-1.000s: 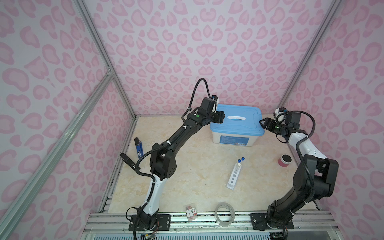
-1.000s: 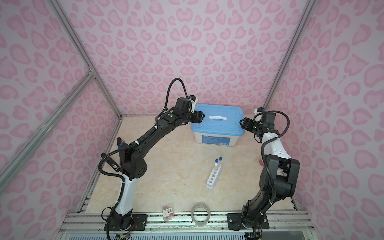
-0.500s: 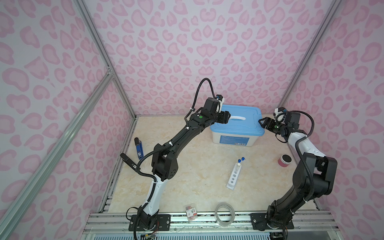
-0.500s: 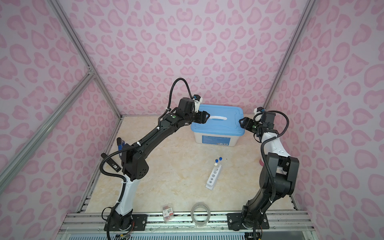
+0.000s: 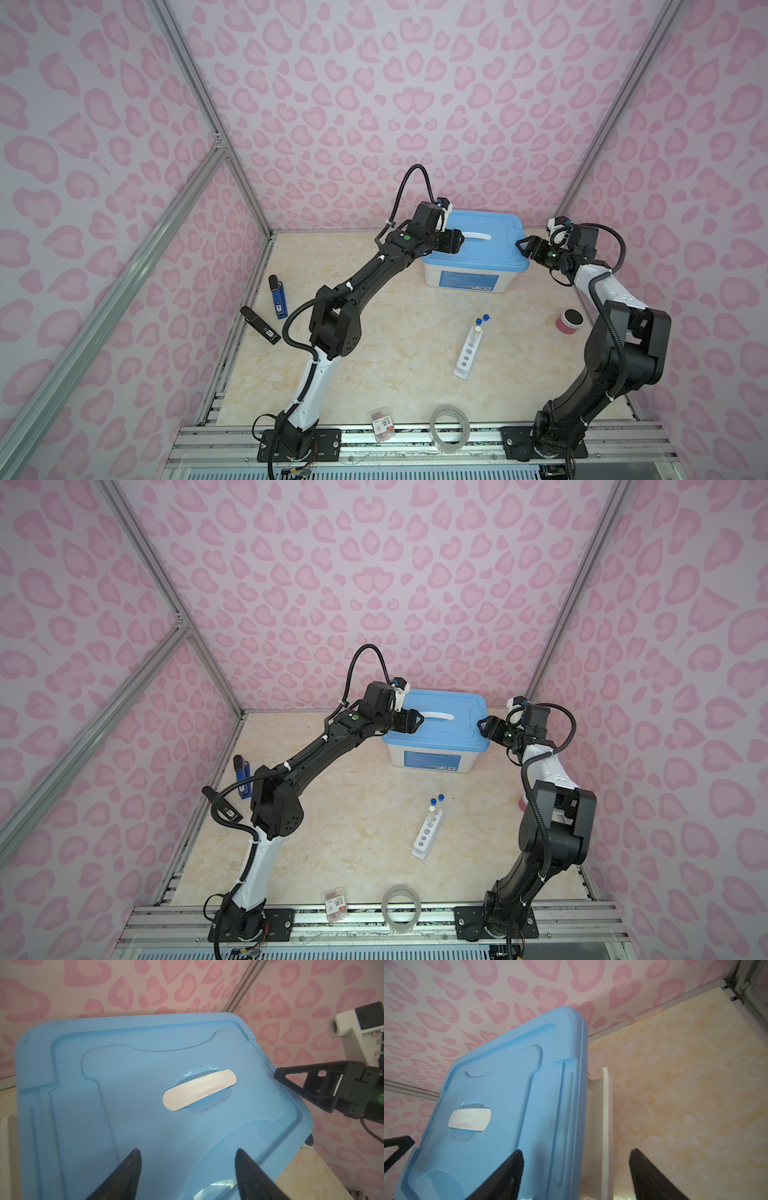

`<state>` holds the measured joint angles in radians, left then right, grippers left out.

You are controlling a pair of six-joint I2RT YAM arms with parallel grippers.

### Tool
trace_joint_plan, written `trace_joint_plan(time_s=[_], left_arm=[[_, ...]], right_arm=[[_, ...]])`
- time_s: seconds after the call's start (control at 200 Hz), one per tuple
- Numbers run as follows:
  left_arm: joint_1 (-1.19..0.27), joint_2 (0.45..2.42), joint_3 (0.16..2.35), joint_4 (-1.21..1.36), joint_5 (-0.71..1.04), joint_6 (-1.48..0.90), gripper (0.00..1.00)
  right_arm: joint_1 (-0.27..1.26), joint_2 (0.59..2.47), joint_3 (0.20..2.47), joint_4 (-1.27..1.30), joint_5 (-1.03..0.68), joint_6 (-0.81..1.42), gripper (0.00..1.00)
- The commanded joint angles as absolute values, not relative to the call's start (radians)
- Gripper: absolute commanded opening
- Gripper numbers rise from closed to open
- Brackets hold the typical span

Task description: Organize the chemistry lab equipment

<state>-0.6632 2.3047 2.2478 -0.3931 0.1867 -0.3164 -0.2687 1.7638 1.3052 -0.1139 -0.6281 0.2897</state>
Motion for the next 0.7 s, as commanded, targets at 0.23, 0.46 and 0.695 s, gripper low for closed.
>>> trace_joint_plan(time_s=[0.23,0.46,0.695], left_arm=[[-0.664,2.348,2.279,-0.36,0.191,-0.327,0.73],[-0.664,2.359,2.279,-0.361,0.193,-0.331,0.73],[-0.663,2.363,2.279,-0.362,0.193,-0.331,0.73]], right_arm=[[-0.268,1.784,1.295,-0.064,-0.658,0.311,0.76],[-0.268,1.784,1.281,-0.04,-0.656,0.327,0.74],[-0.268,1.787,1.275,-0.028,-0.673,0.34,0.69]])
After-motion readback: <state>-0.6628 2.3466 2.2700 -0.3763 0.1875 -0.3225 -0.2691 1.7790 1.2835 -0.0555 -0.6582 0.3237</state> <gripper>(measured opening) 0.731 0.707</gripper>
